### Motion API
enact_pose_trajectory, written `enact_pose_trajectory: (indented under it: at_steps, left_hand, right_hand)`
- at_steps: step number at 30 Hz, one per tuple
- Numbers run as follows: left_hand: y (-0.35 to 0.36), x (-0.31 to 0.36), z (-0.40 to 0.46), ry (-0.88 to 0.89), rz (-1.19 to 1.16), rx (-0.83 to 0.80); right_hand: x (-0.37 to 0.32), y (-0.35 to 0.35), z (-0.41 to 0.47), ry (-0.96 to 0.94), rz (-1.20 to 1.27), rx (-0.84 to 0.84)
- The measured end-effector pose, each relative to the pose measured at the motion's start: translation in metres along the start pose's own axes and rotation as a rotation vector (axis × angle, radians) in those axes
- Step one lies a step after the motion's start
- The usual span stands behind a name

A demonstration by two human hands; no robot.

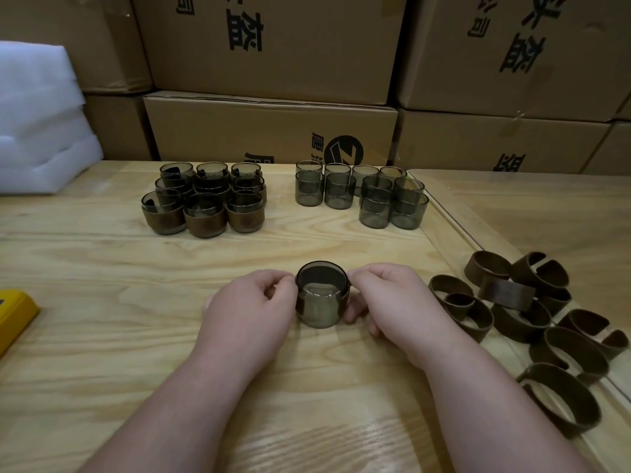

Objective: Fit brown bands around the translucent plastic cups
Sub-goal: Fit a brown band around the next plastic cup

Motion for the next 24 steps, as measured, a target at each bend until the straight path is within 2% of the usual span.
enact_pose_trajectory:
  at_steps: [4, 24]
  left_hand:
    - [0.0020, 0.0036, -0.0011, 0.000, 0.069, -0.068]
    - [0.0034, -0.0038, 0.0074, -0.031, 0.160, -0.012]
  right_hand:
    - [-0.0030, 0.0010, -0.0026, 0.020, -0.009, -0.049]
    - [-0.0034, 0.0045, -0.0004, 0.051, 0.019, -0.042]
Point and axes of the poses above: each hand's wrist, its own z-axis towards the middle knuckle, its own y-axis out of the palm, x = y × z, the point moved 3 cm from there along z, towards the middle knuckle, and after that the axes turned 11 degrees about -x, right-handed, at the moved point
